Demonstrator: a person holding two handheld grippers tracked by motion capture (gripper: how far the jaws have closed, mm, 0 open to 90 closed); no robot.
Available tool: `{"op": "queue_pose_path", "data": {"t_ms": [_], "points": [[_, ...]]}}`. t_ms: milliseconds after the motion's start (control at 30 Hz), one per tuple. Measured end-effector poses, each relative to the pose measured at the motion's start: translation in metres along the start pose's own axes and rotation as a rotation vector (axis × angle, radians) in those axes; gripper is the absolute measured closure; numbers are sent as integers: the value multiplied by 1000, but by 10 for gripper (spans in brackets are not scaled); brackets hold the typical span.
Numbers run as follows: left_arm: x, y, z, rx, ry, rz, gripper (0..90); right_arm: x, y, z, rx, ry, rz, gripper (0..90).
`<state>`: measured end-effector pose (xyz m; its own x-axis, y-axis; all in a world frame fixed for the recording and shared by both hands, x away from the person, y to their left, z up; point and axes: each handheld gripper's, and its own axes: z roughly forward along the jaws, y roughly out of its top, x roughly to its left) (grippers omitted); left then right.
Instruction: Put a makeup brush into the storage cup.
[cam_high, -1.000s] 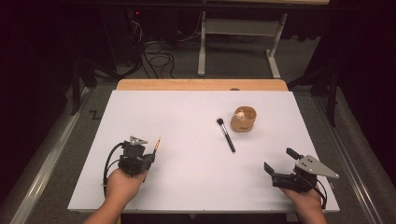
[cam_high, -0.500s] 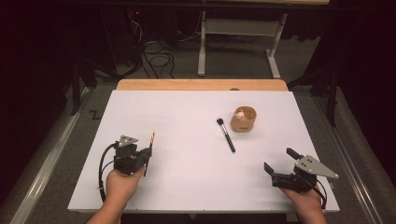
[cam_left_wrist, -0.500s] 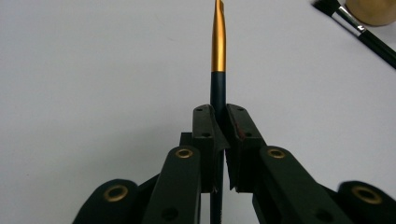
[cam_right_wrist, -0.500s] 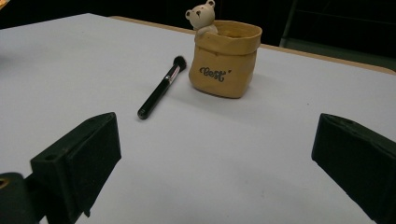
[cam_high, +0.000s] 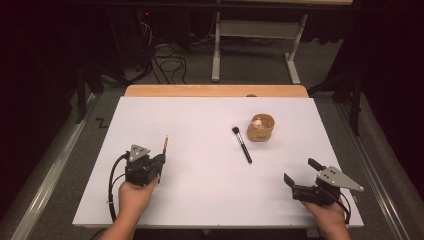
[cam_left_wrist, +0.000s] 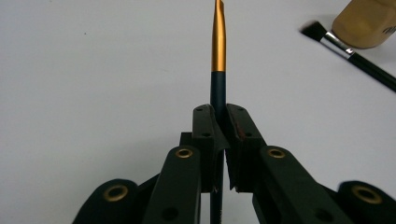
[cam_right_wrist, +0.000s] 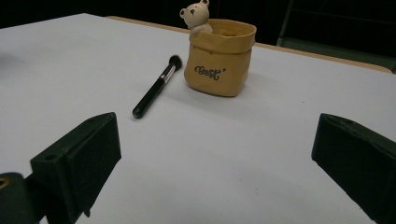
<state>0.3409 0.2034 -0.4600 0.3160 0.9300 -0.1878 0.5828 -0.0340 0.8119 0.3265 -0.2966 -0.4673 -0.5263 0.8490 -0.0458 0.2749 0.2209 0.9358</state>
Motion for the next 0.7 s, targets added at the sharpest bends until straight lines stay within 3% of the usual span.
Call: {"op": "queue_pose_path", "data": {"t_ms": [167, 700], "points": [[1, 0, 0, -44, -5, -21, 832, 0, 0, 0, 1, -3, 1, 21], [-12, 6, -3, -217, -65, 79, 832, 1, -1, 1, -4, -7, -9, 25]]}}
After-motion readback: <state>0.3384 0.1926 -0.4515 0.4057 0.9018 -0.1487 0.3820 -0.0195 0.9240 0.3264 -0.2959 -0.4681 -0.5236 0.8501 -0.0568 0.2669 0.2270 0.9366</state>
